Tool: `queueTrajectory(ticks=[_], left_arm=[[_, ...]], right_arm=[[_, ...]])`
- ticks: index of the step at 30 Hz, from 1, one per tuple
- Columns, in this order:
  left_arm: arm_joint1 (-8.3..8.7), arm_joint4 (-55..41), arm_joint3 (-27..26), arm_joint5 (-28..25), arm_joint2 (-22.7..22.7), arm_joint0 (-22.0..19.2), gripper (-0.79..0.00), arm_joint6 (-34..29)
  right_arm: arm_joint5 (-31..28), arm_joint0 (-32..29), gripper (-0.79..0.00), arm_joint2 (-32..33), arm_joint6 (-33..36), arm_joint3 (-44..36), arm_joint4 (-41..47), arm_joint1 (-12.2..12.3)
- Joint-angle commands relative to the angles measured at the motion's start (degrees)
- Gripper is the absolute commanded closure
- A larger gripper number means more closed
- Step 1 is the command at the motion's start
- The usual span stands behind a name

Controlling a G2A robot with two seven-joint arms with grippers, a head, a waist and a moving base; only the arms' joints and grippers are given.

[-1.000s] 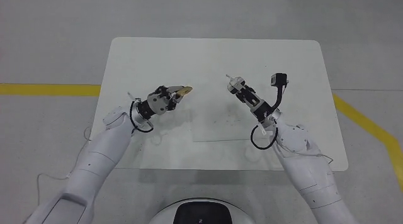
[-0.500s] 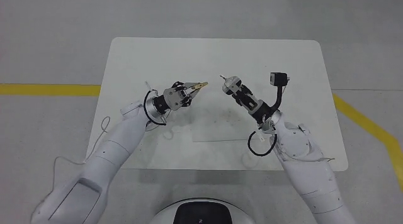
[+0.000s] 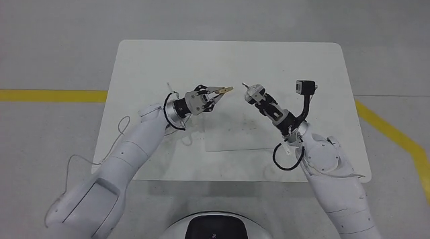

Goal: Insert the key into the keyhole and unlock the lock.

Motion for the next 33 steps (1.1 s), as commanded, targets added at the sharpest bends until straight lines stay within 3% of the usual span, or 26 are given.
queueTrajectory(ticks=[1,18,22,28,30,33], left_arm=[[0.02,0.0,0.0,0.0,0.0,0.0,0.0,0.0],[0.02,0.0,0.0,0.0,0.0,0.0,0.0,0.0],[0.02,0.0,0.0,0.0,0.0,0.0,0.0,0.0],[0.02,0.0,0.0,0.0,0.0,0.0,0.0,0.0],[0.02,0.0,0.0,0.0,0.0,0.0,0.0,0.0],[0.02,0.0,0.0,0.0,0.0,0.0,0.0,0.0]], right_arm=[[0.0,0.0,0.0,0.0,0.0,0.0,0.0,0.0],[0.1,0.0,0.0,0.1,-0.1,0.0,-0.4,0.0],[-3.9,1.4,0.0,1.9,0.5,-2.2,-13.7,0.6],[-17.2,3.2,0.0,6.3,4.3,-6.2,-31.5,1.9],[-17.7,2.5,0.0,8.3,3.0,-7.6,-36.5,2.2],[-16.5,1.3,0.0,9.0,0.9,-8.7,-37.0,2.2]])
